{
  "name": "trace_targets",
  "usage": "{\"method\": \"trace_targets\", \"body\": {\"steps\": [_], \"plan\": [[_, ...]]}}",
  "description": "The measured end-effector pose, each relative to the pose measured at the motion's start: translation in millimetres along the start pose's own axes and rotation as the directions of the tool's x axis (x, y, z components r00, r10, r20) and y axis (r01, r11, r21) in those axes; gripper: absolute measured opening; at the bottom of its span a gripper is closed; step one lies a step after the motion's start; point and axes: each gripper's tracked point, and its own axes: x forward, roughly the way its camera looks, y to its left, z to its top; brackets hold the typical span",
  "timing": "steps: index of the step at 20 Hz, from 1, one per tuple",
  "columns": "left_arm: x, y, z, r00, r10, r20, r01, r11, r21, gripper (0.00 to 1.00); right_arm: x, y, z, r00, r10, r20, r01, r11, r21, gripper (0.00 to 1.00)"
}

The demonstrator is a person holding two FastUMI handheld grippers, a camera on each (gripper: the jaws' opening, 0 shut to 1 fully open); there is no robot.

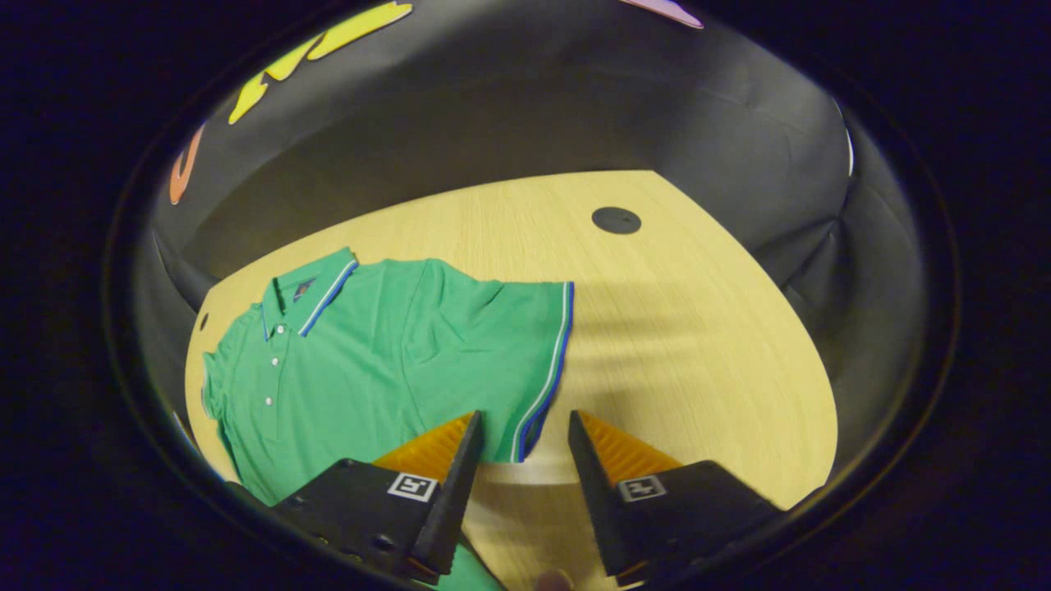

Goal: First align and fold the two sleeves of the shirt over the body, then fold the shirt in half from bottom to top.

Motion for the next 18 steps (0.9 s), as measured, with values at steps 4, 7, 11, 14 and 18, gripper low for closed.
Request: {"method": "trace_targets", "body": {"steps": [4,7,11,14,18], "plan": [[1,-1,-2,1.000,-0.007,-0.007,0.007,1.000,-0.003,1.00,1,2,5,0.999,0.040,0.016,-0.041,0.999,0.032,0.30],[-1,0,-4,1.000,-0.007,-0.011,0.007,1.000,-0.001,1.00,2,3,3,0.998,0.066,0.006,-0.067,0.996,0.054,0.06],[-2,6,-4,1.000,0.000,-0.012,0.000,1.000,0.003,1.00,0,5,11,0.998,0.066,-0.005,-0.065,0.994,0.091,0.00],[-3,12,-8,1.000,0.009,-0.016,-0.009,1.000,-0.009,1.00,-16,14,34,0.995,0.088,0.055,-0.091,0.994,0.058,0.00],[-5,19,-14,0.999,0.021,-0.030,-0.023,0.999,-0.040,1.00,-34,44,53,0.987,0.128,0.099,-0.125,0.992,-0.037,0.00]]}}
